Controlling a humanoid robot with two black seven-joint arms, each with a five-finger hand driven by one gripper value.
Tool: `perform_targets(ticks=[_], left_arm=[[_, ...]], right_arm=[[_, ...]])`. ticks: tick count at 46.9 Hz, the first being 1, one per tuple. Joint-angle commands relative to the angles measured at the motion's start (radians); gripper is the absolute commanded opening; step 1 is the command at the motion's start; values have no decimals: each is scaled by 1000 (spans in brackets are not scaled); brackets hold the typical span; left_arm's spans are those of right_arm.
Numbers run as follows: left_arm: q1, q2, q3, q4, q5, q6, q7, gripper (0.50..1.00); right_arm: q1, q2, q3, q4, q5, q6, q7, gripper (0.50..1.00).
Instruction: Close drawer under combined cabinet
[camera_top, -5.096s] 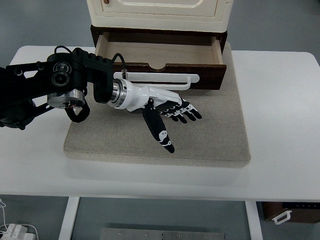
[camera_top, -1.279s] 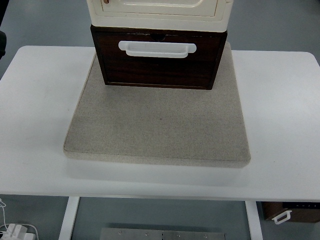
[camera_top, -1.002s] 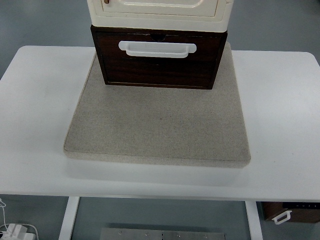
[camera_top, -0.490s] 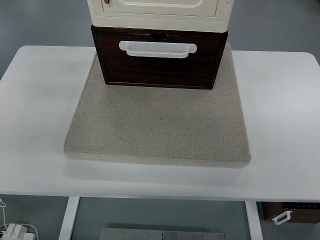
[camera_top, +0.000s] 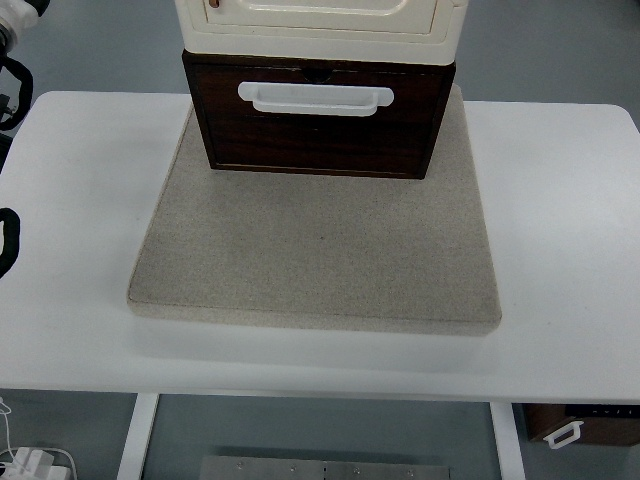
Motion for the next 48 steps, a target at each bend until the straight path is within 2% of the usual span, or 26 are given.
perform_targets(ticks=[1, 13, 22, 48], left_arm=[[26, -27, 1, 0, -35, -6, 5, 1000], [80, -90, 0, -1, -111, -24, 10, 1000], [98, -121, 1, 0, -180, -99, 10, 1000], [103, -179, 1, 3, -180, -92, -10, 1000]], right_arm=[[0, 0, -7, 0, 0, 0, 0, 952], [-2, 0, -7, 0, 0, 0, 0, 952], [-5, 0, -7, 0, 0, 0, 0, 952], [-6, 0, 1, 0, 3, 0, 0, 952]])
